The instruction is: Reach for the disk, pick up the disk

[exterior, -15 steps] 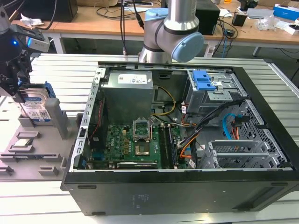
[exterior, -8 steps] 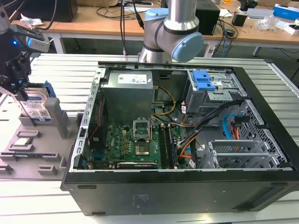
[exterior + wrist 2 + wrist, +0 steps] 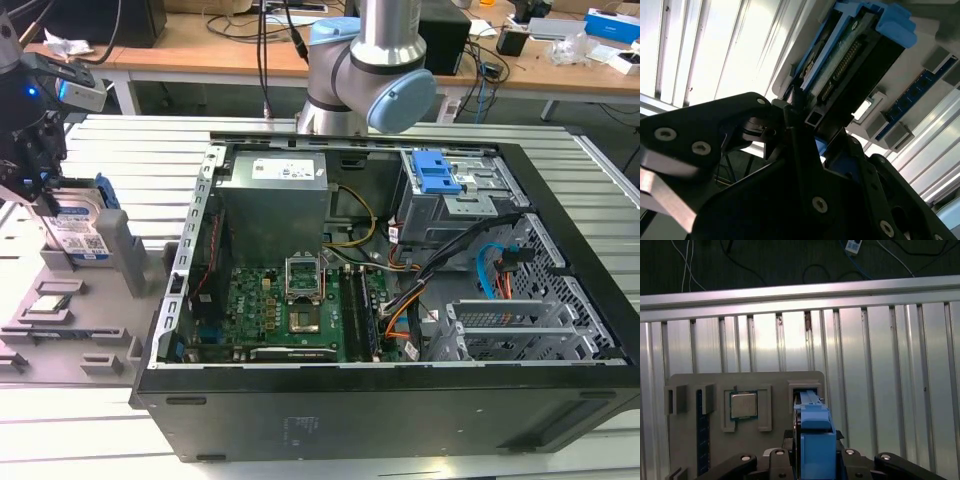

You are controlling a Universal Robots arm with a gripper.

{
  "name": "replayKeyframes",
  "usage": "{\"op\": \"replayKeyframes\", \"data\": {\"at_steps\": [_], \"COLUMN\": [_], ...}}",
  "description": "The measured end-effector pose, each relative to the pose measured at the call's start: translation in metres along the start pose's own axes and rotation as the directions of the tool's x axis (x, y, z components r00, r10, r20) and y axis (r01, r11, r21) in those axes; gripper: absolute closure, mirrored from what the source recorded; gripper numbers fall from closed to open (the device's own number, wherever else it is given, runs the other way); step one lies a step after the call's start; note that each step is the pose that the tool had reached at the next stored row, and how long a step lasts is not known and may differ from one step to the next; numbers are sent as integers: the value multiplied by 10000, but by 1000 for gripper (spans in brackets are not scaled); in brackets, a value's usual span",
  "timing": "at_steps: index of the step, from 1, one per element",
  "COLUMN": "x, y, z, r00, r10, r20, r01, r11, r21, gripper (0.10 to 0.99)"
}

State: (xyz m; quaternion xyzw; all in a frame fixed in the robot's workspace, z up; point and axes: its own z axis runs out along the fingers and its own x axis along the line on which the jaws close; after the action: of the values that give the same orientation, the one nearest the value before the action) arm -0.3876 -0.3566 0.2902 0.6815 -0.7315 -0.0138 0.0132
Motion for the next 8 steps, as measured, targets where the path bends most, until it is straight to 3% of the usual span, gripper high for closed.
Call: {"op": "replayKeyframes", "data": {"at_steps": [8], "x": [-1], "y": [-7], "z": [-11], "r00": [10000], "r10": [-2], "r20": [-1], "r01": [2], "r11": [10000], "r21": [-1], "gripper": [718]}}
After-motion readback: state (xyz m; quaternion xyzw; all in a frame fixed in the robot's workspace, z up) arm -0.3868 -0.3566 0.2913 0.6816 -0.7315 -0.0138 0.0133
